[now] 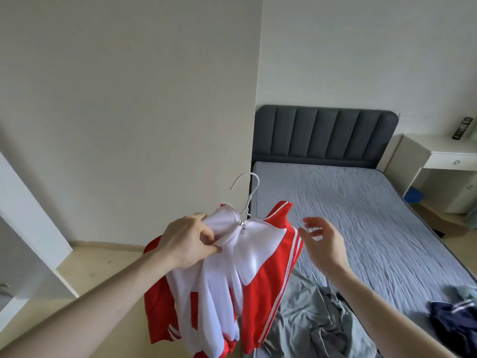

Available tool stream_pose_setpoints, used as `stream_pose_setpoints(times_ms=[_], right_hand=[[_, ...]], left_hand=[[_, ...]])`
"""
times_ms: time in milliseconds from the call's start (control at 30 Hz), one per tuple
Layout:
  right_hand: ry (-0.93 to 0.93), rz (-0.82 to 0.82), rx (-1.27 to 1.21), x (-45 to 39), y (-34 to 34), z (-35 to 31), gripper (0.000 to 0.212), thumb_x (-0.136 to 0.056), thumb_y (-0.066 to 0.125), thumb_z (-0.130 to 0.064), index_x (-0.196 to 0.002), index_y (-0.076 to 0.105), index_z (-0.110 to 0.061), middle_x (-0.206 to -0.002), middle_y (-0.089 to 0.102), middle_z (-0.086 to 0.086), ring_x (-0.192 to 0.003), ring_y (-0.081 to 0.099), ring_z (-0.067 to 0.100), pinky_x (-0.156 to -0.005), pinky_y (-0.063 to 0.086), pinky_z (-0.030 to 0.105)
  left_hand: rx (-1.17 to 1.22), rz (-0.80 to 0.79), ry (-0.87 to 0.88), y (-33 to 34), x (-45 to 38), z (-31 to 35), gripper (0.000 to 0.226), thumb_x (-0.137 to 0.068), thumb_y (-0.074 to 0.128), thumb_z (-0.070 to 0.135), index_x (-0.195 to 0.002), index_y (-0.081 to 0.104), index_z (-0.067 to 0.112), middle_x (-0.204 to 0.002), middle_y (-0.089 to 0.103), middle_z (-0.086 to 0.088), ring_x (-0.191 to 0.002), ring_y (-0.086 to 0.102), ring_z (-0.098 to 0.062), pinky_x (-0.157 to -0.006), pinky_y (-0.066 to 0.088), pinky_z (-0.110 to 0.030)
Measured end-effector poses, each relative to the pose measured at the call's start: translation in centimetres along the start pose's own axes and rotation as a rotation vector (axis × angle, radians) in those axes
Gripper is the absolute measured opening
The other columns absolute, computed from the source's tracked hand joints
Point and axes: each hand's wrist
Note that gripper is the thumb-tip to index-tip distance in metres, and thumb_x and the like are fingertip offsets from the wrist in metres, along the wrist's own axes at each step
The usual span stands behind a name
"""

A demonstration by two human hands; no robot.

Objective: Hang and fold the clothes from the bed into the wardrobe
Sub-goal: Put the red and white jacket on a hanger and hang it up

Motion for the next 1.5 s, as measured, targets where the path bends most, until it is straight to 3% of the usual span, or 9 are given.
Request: stream_pose_setpoints(times_ms=[100,167,267,367,500,733,933,1333,1500], right_hand=[[-0.053,-0.224,0.225,-2.4,0.0,2.1,0.057,-0.093,0.068,-0.045,-0.144,0.051,-0.026,-0.142,0.055,-0.008,-0.126,0.055,0.018,-0.105,0.047,0.042],[-0.105,-0.362,0.271,-3.6,0.6,1.9,0.051,-0.1,0.058,-0.045,-0.147,0.049,-0.028,-0.14,0.058,-0.009,-0.125,0.057,0.019,-0.103,0.047,0.04],[-0.218,-0.482,0.266,-5.2,1.3,0.6,0.022,-0.104,0.052,-0.028,-0.12,0.067,-0.03,-0.1,0.073,-0.008,-0.088,0.066,0.018,-0.076,0.051,0.035],[-0.32,-0.573,0.248,-6.1,2.4,-0.9,0.023,-0.103,0.053,-0.025,-0.09,0.066,-0.038,-0.076,0.068,-0.013,-0.068,0.06,0.008,-0.066,0.048,0.032],[-0.468,-0.655,0.15,-6.2,4.6,-4.2,0.024,-0.102,0.055,-0.024,-0.083,0.063,-0.036,-0.073,0.063,-0.017,-0.067,0.052,0.004,-0.065,0.043,0.024],[-0.699,-0.882,0.01,-4.8,10.1,-10.2,0.041,-0.101,0.058,-0.017,-0.073,0.053,-0.045,-0.065,0.053,-0.022,-0.063,0.046,0.003,-0.062,0.034,0.014],[-0.651,-0.98,-0.178,-2.7,15.6,-12.1,0.02,-0.101,0.059,-0.013,-0.083,0.067,-0.015,-0.073,0.059,0.006,-0.067,0.045,0.003,-0.066,0.043,0.032],[-0.568,-1.073,-0.318,6.1,29.8,-22.9,0.018,-0.101,0.06,-0.022,-0.09,0.073,-0.017,-0.084,0.068,0.013,-0.07,0.056,0.022,-0.074,0.052,0.043],[-0.523,-1.12,-0.366,12.0,37.8,-31.2,0.022,-0.101,0.06,-0.022,-0.086,0.076,-0.022,-0.072,0.064,0.011,-0.063,0.048,0.008,-0.061,0.041,0.026]], left_hand=[[0.047,-0.01,-0.04,-0.1,0.4,-0.3,0.028,-0.07,0.084,0.059,-0.078,0.077,0.032,-0.144,0.06,-0.004,-0.141,0.046,-0.01,-0.086,0.037,-0.021],[0.083,-0.012,-0.052,-0.4,0.5,-0.4,0.026,-0.069,0.087,0.057,-0.076,0.077,0.034,-0.131,0.067,-0.002,-0.137,0.051,-0.012,-0.082,0.036,-0.016],[0.135,-0.004,-0.104,-0.7,0.7,-0.5,0.023,-0.065,0.088,0.059,-0.075,0.076,0.043,-0.141,0.063,-0.003,-0.141,0.046,-0.007,-0.094,0.042,-0.024],[0.156,0.001,-0.159,-1.0,1.3,-1.8,0.024,-0.062,0.089,0.059,-0.069,0.071,0.046,-0.12,0.068,0.002,-0.125,0.058,-0.011,-0.079,0.041,-0.023],[0.142,-0.009,-0.184,-2.0,2.5,-2.7,0.038,-0.054,0.087,0.068,-0.077,0.071,0.043,-0.089,0.059,0.015,-0.083,0.06,-0.001,-0.07,0.047,-0.025],[0.09,-0.006,-0.269,-2.8,5.0,-3.7,0.037,-0.062,0.083,0.065,-0.07,0.072,0.031,-0.088,0.056,0.007,-0.085,0.057,-0.005,-0.07,0.049,-0.023],[-0.018,0.106,-0.332,-4.6,10.3,-7.9,0.017,-0.076,0.077,0.052,-0.079,0.074,0.036,-0.085,0.055,0.019,-0.082,0.055,-0.001,-0.073,0.035,-0.012],[0.047,0.487,-0.586,-9.3,21.0,-20.1,0.008,-0.083,0.073,0.029,-0.086,0.069,0.036,-0.104,0.057,0.025,-0.105,0.057,0.001,-0.093,0.045,-0.024],[0.135,0.482,-0.723,-13.9,26.9,-27.9,0.01,-0.085,0.072,0.031,-0.084,0.067,0.04,-0.093,0.063,0.021,-0.085,0.063,-0.006,-0.078,0.053,-0.028]])
Point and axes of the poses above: each hand's wrist, its own x-axis away from the middle knuckle, its own y-axis out of the palm, z = x × y
